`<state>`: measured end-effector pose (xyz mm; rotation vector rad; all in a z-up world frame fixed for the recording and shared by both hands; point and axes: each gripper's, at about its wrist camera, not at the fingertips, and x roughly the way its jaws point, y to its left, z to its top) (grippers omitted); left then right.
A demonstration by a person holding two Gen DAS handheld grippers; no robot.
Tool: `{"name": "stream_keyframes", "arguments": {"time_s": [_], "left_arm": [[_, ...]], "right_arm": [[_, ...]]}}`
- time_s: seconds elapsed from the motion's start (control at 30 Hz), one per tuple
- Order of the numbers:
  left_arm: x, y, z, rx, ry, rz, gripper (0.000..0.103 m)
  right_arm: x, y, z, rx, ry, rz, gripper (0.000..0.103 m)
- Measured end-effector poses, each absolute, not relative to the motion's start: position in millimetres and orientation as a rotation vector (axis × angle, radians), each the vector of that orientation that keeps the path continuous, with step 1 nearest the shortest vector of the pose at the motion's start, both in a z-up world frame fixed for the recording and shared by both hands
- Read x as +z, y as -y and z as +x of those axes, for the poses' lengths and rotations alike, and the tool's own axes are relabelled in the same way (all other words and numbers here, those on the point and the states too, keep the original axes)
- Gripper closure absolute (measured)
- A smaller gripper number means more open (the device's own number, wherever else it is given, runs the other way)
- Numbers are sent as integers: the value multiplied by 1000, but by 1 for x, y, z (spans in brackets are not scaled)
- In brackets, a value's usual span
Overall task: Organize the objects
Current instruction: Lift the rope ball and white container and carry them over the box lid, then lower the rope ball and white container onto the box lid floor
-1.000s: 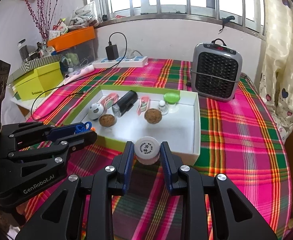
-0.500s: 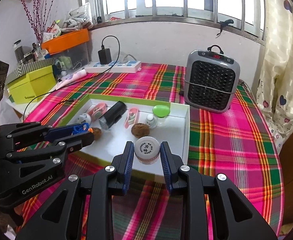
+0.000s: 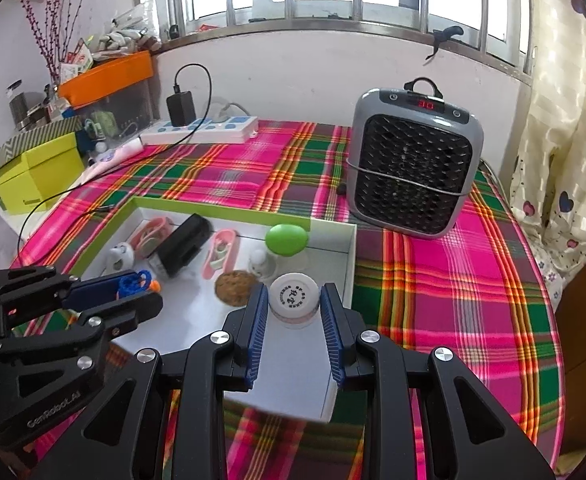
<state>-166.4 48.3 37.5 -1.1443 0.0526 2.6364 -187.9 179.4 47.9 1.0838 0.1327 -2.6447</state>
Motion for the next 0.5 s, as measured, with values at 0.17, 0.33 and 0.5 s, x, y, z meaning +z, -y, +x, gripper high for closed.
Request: {"name": "stream_keyframes", "arguments": {"time_s": [0.17,0.33,0.5], "left_arm": [[33,-52,-174,2630,-62,-1159,84],[29,-53,-180,2638,-65,-1165,84],[25,-53,-186,2632,-62,-1184,84]], "right_arm": [[44,-181,-198,-2637,-129,1095,75],[39,-181,-209,-2628,-131,1107,75],[35,-180,-219,-2621,-132,1116,75]]}}
